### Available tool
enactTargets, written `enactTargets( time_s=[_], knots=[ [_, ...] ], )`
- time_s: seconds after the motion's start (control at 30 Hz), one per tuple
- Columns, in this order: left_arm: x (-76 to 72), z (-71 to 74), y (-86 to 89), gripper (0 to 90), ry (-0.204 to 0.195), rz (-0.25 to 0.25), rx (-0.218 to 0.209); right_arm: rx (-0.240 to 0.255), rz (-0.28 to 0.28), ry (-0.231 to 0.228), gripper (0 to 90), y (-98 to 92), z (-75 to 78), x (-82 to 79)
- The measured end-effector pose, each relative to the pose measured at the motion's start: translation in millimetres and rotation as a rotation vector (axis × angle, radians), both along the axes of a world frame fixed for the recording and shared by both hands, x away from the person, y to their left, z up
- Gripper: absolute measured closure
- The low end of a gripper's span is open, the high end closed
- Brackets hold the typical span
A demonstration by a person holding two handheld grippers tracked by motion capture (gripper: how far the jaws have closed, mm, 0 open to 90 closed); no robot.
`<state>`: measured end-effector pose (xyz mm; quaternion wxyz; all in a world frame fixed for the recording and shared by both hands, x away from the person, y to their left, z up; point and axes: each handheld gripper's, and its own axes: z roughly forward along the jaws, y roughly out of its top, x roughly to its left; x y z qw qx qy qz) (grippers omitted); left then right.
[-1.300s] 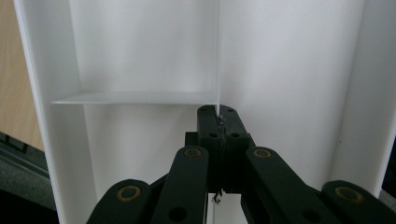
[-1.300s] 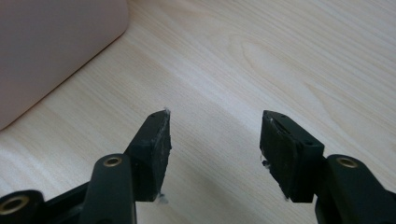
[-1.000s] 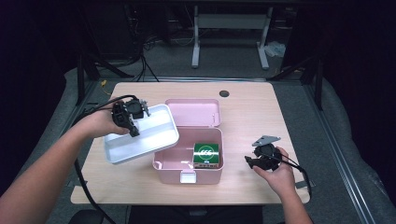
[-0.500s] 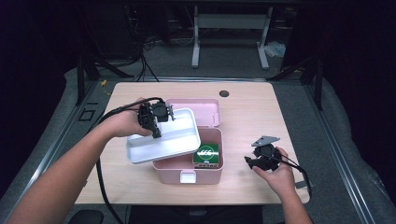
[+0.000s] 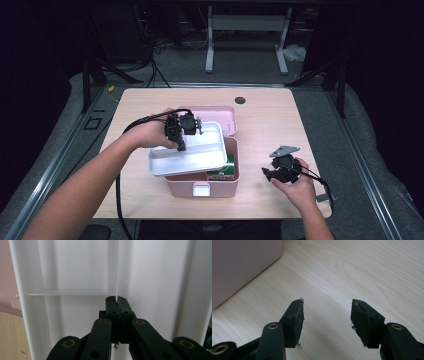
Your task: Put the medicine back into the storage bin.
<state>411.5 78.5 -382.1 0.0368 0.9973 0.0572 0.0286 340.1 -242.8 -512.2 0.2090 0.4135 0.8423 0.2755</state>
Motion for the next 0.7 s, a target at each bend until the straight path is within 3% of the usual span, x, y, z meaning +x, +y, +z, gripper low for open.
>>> enactTargets(
  time_s=[0.17, 0.7],
  knots=[
    [-1.2, -1.6, -9.2, 89.8, -0.013, -0.03, -0.008, 0.001, -0.002, 0.002, 43.5, 0.4, -0.2, -0.4],
    [-6.1, -7.7, -34.2, 89.8, 0.0, -0.084, -0.023, 0.0, 0.0, 0.0, 43.7, 0.8, -0.5, 0.0]
  ],
)
